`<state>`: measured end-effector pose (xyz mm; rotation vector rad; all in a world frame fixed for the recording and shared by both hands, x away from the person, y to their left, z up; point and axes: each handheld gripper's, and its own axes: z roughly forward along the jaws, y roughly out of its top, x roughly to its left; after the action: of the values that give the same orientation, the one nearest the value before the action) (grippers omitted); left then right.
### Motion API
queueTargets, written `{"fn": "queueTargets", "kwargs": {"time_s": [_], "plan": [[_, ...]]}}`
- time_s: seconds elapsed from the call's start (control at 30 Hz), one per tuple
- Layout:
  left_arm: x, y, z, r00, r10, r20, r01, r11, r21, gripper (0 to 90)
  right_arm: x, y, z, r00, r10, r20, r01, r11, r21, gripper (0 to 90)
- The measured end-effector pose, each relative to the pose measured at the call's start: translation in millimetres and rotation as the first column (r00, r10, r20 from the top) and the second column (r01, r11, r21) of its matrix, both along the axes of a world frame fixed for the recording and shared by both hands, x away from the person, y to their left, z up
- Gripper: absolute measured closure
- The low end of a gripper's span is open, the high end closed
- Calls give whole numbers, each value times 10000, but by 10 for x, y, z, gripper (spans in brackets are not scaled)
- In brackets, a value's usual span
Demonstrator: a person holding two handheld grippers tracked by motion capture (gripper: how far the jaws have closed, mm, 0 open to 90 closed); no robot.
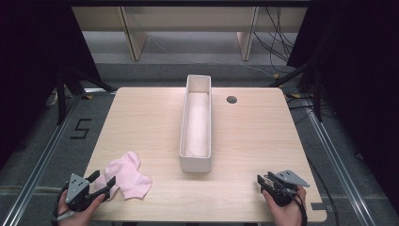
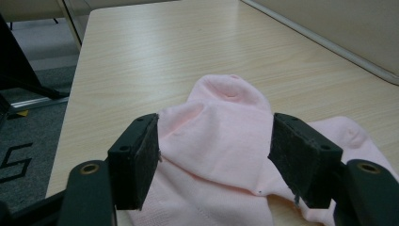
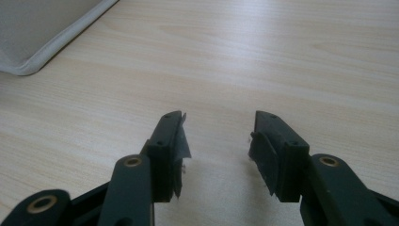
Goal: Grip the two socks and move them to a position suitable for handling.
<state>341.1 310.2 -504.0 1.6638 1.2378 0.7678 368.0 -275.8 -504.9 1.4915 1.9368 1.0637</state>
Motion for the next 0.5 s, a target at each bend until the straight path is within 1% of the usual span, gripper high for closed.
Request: {"fn": "queueTargets", "kwargs": {"time_s": [0.03, 0.07, 0.1, 0.13, 0.2, 0.23, 0.3, 0.33, 0.37, 0.4, 0.43, 0.47, 0.5], "plan": [[5, -6, 8, 10000, -4, 2, 4, 10000, 10, 315, -1, 5, 0, 10000, -51, -66, 52, 10000, 55, 532], [14, -17, 17, 10000, 15, 16, -15, 10000, -14, 311, -1, 22, -6, 9996, -239, -148, 239, 9997, 59, 530], [14, -17, 17, 10000, 15, 16, -15, 10000, -14, 303, -1, 22, -6, 9996, -239, -148, 239, 9997, 59, 530], [27, -26, 33, 10000, -18, -10, 18, 10000, -5, 292, 19, 8, -11, 10000, 36, -89, -36, 10000, -6, 527], [51, -41, 50, 10000, -2, -1, 2, 10000, -29, 287, 18, 12, -9, 9999, 68, -129, -67, 10000, 31, 525], [72, -56, 71, 9999, -52, -87, 52, 10000, 21, 273, 24, 16, -13, 10000, 34, -79, -36, 9995, -304, 523], [83, -71, 79, 9999, -103, -110, 102, 9999, -60, 264, 21, 19, -5, 9998, 108, -144, -112, 9996, -244, 520], [96, -87, 91, 9996, -247, -122, 246, 9997, -45, 256, 40, 18, -23, 9999, 95, -129, -99, 9993, -351, 517], [111, -110, 108, 9989, -417, -222, 418, 9991, 20, 250, 25, 44, -14, 9993, -123, -367, 117, 9998, -142, 513], [116, -125, 117, 9986, -418, -326, 420, 9991, 52, 245, 26, 47, -11, 9990, -100, -435, 95, 9999, -117, 509], [116, -125, 117, 9986, -418, -326, 420, 9991, 52, 243, 26, 47, -11, 9990, -100, -435, 95, 9999, -117, 509], [124, -149, 131, 9971, -440, -622, 450, 9989, 148, 239, 40, 41, -13, 9992, 109, -381, -114, 9998, -132, 504], [124, -149, 131, 9971, -440, -622, 450, 9989, 148, 238, 37, 37, -9, 9994, 78, -332, -87, 9996, -267, 501]]}}
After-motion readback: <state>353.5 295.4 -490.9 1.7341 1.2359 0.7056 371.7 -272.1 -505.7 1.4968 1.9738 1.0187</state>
